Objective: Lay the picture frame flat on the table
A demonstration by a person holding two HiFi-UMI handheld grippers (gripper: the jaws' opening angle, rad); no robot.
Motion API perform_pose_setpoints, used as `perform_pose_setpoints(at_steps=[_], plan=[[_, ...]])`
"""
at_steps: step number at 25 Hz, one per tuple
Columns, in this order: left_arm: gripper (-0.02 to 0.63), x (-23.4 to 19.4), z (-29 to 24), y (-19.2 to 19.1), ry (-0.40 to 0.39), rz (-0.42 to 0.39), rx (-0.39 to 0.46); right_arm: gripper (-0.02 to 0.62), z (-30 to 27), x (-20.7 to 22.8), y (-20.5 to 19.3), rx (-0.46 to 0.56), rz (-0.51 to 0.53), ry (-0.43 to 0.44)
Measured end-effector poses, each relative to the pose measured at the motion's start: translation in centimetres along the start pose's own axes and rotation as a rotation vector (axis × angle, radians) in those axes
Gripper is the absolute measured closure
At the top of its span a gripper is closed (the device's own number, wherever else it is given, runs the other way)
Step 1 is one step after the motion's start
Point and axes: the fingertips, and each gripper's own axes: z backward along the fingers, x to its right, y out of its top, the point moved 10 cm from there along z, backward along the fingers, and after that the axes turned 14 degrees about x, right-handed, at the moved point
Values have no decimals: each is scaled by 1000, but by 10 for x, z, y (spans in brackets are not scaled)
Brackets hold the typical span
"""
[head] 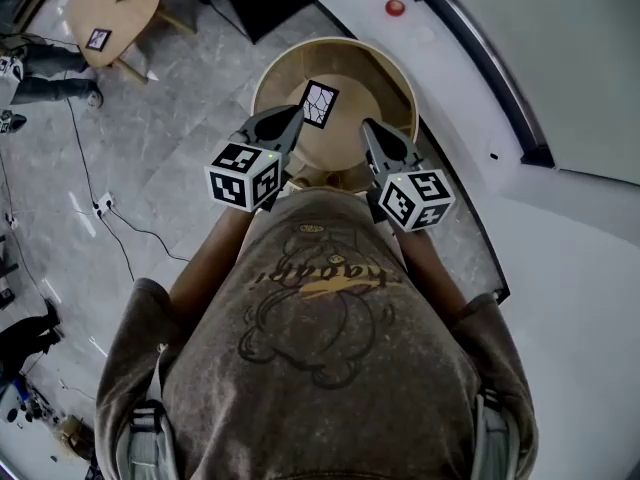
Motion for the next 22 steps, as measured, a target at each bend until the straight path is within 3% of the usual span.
perform_pose_setpoints(at_steps=[9, 22], plan=[[587, 6, 21, 9, 18, -35, 74, 577, 12, -20, 14, 53, 51, 64], [586, 0, 26, 5, 46, -25, 76, 577, 2, -22, 12, 52, 54, 97]])
